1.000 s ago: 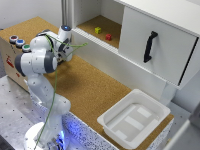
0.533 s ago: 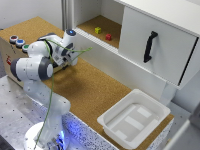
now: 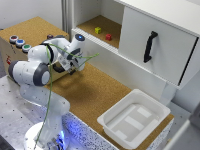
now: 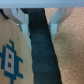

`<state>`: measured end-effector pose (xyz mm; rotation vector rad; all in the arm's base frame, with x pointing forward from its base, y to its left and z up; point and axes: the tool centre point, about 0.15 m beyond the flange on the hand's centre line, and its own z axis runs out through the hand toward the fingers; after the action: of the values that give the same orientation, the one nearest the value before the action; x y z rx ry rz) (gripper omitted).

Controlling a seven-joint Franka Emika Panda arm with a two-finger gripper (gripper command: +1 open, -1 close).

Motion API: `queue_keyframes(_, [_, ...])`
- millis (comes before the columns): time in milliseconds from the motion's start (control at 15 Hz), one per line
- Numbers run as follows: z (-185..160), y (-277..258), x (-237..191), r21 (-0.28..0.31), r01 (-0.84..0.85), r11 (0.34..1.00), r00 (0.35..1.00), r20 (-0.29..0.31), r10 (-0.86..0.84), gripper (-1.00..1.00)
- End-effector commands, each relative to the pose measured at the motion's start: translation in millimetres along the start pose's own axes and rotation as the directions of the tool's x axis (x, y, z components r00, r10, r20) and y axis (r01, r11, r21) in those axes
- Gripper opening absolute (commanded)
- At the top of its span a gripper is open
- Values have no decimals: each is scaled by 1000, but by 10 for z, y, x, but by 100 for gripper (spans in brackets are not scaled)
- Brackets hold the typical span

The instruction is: Open the drawer

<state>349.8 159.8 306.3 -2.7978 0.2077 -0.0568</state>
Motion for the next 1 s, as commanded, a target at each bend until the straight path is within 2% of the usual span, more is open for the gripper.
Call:
queue_keyframes(0, [310, 746, 70, -4, -42, 999, 999, 12, 42, -100])
queue_keyframes(67, [275, 800, 100, -10, -46, 999, 999, 7, 46, -100])
queue_keyframes(133, [237, 841, 119, -16, -52, 999, 999, 3, 52, 100])
queue_keyframes(600, [-276, 718, 51, -52, -18, 998, 998, -61, 15, 100])
queue_keyframes(933, [-812, 552, 134, -100, -3, 995, 988, -153, -12, 100])
